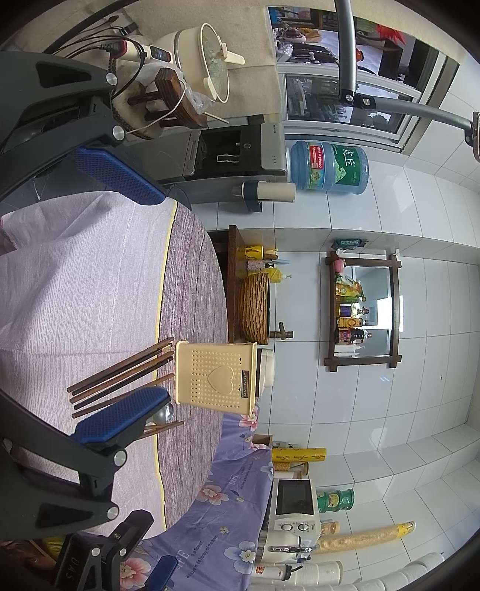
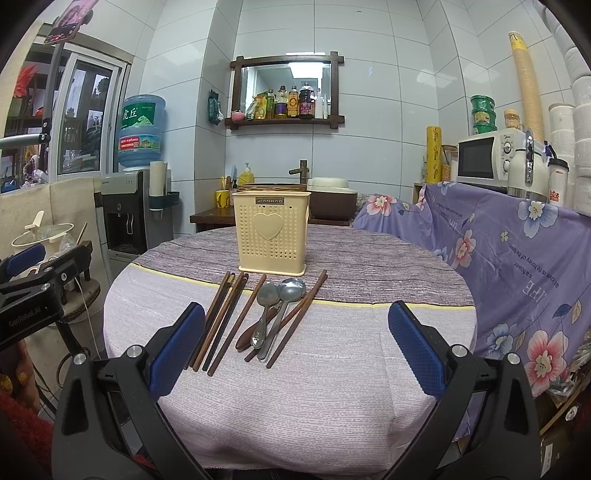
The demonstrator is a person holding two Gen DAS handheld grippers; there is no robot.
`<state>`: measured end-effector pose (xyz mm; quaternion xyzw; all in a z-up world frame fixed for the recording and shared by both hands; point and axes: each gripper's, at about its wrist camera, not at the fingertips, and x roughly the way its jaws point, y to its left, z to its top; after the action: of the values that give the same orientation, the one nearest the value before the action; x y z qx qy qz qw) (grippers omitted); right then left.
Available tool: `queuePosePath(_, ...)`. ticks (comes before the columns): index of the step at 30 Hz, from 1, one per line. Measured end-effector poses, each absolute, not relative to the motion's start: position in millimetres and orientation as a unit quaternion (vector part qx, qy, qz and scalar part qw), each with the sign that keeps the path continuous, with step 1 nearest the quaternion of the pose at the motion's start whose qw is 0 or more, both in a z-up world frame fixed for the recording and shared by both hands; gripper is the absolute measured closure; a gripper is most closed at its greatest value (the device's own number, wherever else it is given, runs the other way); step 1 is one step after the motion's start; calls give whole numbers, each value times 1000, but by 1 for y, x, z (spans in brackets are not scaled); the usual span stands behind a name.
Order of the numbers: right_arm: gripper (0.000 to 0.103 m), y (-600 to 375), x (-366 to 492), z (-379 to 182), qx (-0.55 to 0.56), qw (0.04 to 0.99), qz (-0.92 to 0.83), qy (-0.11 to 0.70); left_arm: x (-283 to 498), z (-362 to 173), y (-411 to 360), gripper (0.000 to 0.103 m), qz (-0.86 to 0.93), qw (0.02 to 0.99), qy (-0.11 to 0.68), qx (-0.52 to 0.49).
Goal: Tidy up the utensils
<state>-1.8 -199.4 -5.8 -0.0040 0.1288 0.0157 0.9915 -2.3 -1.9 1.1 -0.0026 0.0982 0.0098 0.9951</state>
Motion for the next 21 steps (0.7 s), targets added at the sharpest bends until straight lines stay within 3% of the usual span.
queuePosePath(21,5,-204,8,-14,-6,989,0,146,6,-9,3,5,15,993,118,1)
